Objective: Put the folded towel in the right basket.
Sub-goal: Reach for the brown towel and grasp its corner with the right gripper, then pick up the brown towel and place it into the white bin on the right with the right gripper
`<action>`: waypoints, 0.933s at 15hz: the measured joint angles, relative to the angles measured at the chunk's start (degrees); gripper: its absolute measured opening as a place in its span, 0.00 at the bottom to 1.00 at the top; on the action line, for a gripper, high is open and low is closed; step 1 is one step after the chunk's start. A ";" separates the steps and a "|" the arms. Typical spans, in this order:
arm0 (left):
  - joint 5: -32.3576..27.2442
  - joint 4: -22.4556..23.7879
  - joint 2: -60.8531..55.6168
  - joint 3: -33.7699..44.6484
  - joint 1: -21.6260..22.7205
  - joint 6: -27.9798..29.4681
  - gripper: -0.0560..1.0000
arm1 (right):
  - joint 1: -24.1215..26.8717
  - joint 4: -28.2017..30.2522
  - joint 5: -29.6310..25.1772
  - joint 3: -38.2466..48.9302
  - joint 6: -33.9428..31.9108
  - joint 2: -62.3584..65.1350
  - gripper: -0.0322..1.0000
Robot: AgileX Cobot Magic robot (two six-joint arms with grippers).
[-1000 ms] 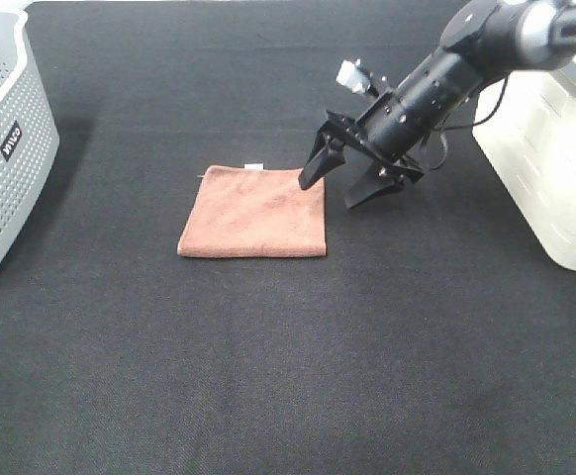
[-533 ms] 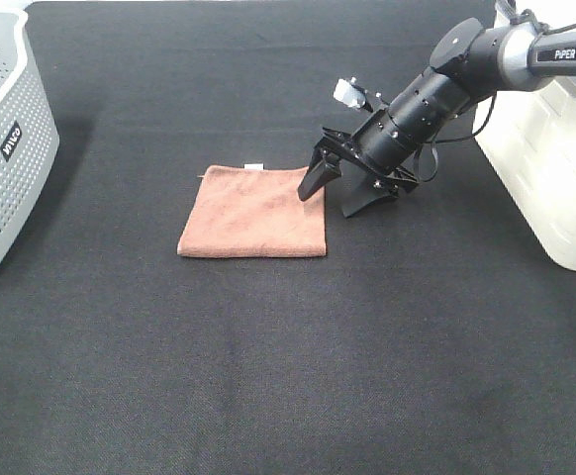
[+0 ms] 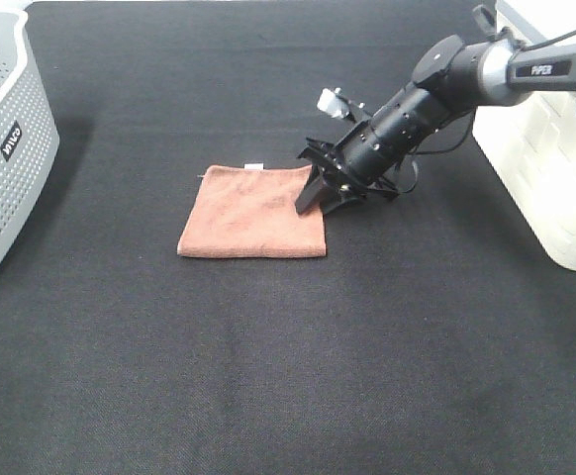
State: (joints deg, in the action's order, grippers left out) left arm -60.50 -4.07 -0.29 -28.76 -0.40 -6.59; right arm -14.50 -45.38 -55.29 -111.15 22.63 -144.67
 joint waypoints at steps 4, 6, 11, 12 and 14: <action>0.00 0.00 0.00 0.00 0.00 0.00 0.89 | -0.06 0.00 0.00 0.00 0.00 -0.06 0.03; 0.00 0.00 0.00 0.00 0.00 0.00 0.89 | -0.06 0.57 0.00 0.00 0.00 1.49 0.03; 0.00 0.00 0.00 0.00 0.00 0.00 0.89 | -0.06 6.76 -0.29 0.00 0.00 13.12 0.03; 0.00 0.00 0.00 0.00 0.00 0.00 0.89 | -0.06 8.48 -0.40 0.00 0.00 15.70 0.03; 0.00 0.00 0.00 0.00 0.00 0.00 0.89 | -0.06 12.43 -0.46 0.00 0.00 21.14 0.03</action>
State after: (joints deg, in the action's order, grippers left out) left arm -60.50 -4.07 -0.29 -28.76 -0.40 -6.59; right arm -14.55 -32.95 -55.75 -111.15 22.63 -123.53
